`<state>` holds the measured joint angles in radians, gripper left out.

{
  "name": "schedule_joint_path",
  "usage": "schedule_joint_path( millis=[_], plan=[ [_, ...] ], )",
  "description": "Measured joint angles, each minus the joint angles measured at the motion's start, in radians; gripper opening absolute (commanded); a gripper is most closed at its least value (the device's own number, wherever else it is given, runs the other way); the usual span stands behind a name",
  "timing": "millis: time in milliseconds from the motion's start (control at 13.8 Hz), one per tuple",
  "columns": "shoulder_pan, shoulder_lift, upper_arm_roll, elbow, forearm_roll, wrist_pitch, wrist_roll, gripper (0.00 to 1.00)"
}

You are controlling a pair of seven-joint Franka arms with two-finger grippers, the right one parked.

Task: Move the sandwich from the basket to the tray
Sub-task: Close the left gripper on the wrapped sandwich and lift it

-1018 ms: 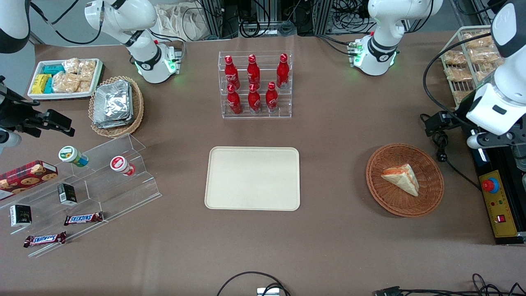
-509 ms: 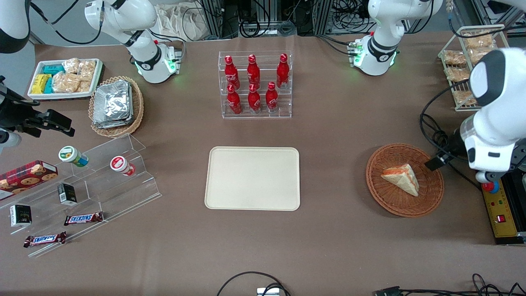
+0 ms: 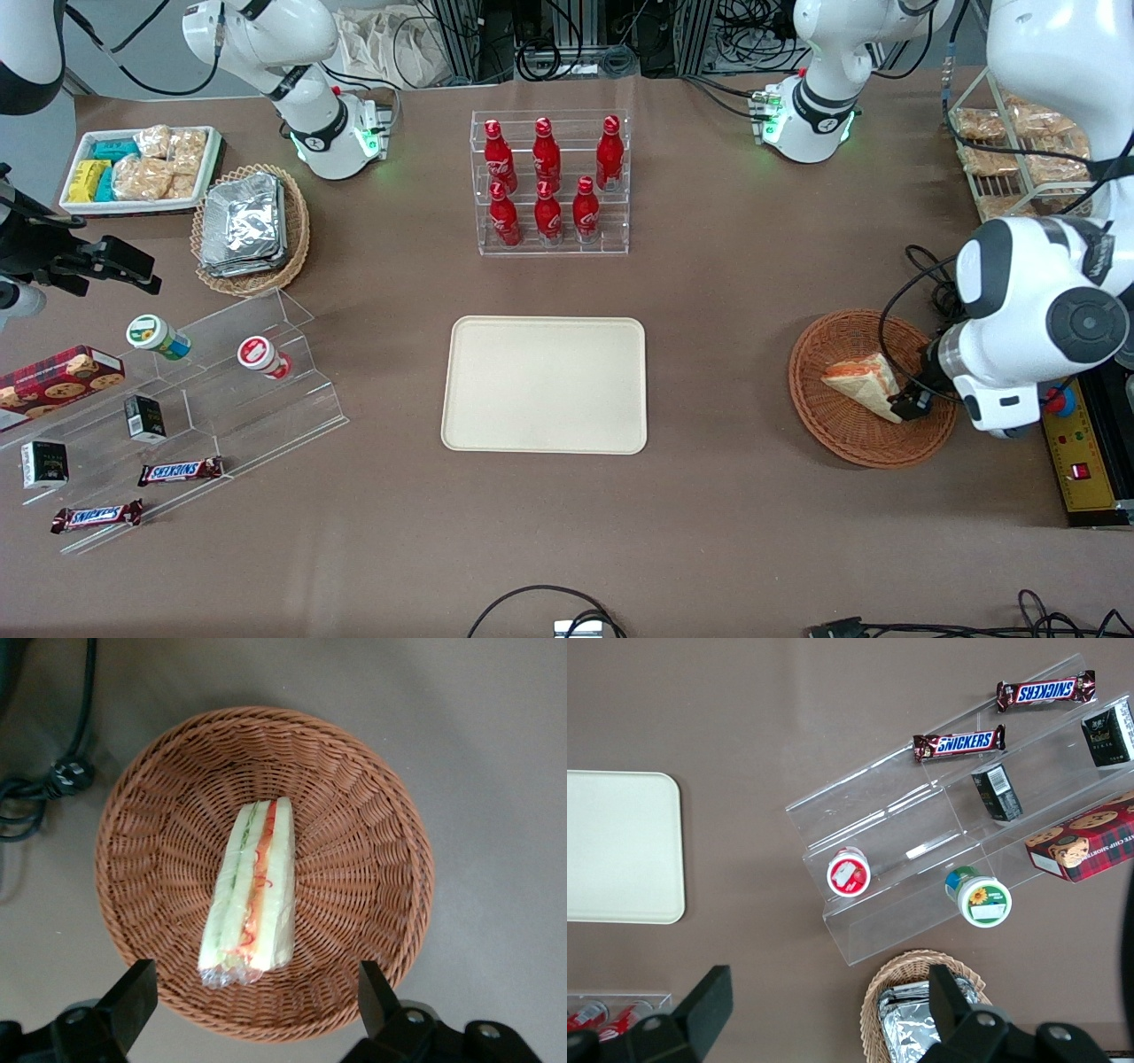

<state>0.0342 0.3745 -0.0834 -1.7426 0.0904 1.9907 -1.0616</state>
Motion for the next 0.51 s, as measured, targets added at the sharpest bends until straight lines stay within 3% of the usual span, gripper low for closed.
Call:
schedule_joint_path(
  millis=[291,509],
  plan=[
    [0.022,0.004,0.002,-0.159,0.002,0.226,-0.066,1.0],
    [0.03,0.003,0.001,-0.216,0.002,0.272,-0.068,1.0]
  ],
)
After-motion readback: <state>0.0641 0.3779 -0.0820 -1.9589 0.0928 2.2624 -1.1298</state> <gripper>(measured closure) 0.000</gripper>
